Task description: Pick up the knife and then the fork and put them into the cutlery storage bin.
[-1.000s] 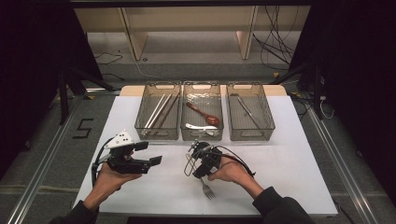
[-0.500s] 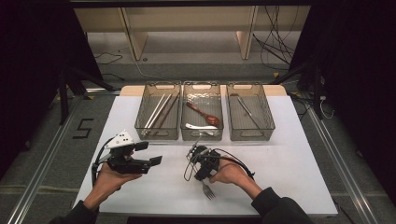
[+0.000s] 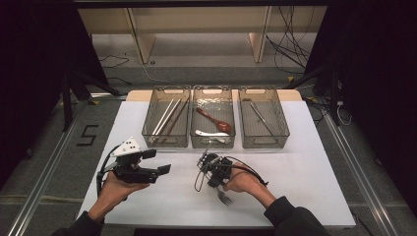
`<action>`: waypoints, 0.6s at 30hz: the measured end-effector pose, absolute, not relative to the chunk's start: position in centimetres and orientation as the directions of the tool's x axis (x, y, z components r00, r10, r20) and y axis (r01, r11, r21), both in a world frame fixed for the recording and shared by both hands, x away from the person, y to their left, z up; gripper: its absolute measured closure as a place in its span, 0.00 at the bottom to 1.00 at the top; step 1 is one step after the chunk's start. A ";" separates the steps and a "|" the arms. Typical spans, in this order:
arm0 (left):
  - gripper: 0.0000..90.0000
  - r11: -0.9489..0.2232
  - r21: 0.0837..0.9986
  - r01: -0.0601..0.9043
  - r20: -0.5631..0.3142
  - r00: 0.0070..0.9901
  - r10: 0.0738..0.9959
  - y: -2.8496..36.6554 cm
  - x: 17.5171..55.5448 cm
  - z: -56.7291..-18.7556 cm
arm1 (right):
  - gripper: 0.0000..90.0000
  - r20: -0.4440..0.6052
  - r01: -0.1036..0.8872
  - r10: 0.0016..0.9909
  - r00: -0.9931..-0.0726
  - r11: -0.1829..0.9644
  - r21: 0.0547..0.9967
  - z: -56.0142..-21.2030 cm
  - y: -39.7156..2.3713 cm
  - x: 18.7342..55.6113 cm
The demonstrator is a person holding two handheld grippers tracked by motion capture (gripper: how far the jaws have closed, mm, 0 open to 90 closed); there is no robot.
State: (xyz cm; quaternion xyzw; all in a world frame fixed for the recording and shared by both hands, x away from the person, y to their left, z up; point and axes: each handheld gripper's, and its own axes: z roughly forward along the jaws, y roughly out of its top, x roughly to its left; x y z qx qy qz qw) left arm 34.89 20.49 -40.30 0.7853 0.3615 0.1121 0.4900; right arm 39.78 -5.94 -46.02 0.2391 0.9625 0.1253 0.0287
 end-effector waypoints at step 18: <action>0.21 -0.258 0.850 0.459 -0.180 0.714 0.677 20.5 34.9 -40.3 | 0.94 0.011 0.451 0.463 -0.887 0.859 0.243 -46.0 -6.3 40.1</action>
